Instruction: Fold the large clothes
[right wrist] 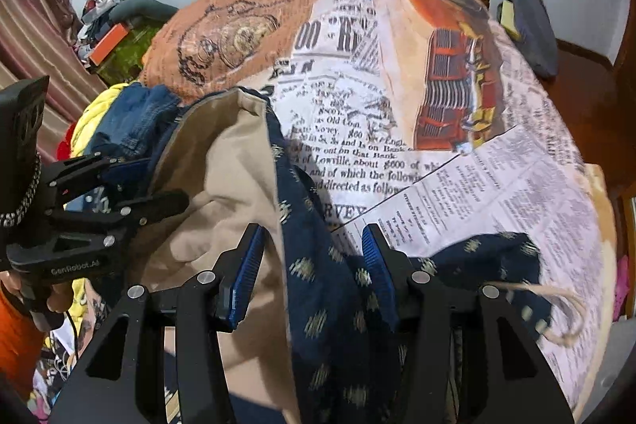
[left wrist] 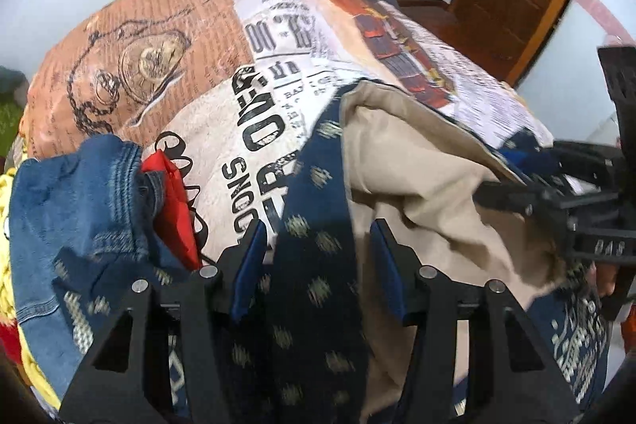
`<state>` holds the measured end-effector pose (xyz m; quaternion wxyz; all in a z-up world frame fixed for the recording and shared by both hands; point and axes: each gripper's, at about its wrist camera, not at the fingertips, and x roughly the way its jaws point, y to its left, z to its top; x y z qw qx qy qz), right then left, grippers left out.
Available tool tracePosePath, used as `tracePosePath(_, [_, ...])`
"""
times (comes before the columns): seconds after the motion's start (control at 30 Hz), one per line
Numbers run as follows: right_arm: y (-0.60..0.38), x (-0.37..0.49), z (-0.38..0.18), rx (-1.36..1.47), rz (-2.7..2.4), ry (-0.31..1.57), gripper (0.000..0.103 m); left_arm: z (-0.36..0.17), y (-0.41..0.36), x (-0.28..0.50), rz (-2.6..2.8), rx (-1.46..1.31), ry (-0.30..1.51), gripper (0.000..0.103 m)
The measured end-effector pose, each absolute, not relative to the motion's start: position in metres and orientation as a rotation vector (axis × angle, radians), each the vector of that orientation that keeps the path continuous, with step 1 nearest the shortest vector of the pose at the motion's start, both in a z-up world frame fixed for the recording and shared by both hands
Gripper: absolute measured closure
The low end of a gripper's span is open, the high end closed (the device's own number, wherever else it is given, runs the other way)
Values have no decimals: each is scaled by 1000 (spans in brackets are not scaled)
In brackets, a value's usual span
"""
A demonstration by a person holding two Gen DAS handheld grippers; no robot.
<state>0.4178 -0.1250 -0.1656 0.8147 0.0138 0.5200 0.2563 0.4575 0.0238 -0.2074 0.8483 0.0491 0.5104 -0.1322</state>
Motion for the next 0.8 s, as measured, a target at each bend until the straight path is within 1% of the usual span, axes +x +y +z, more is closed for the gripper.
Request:
tracePosePath(0.1, [-123,423,-174,38,545,1118,55,-214,26,467,-258,70,1078,50])
tracePosePath(0.13, [-122,423,-176,46,553,1119,58,-215,27,468,-259,60,1072,54])
tracePosePath(0.17, [-122,423,-176,52,561,1115,64,-214,27,468,-260,49,1062,57])
tracePosePath(0.2, [-122,423,-175,56,571,1113,77,-213,27,468,-265,44,1059,67])
tracePosePath(0.23, [-122,422,-174,65,584,1112,85,-213,26,468,-272,39,1060,79])
tracePosePath(0.3, [-124,419,-170,84,594,1106,89,-211,26,466,-287,35,1061,88])
tracePosePath(0.33, [-124,416,-167,83,591,1098,91,-206,25,462,-291,37,1052,91])
tracePosePath(0.63, [-137,368,-118,70,652,1016,92,-138,16,395,-422,63,929,91])
tracePosePath(0.8, [-145,332,-99,67,690,998,92,-117,17,350,-482,49,894,91])
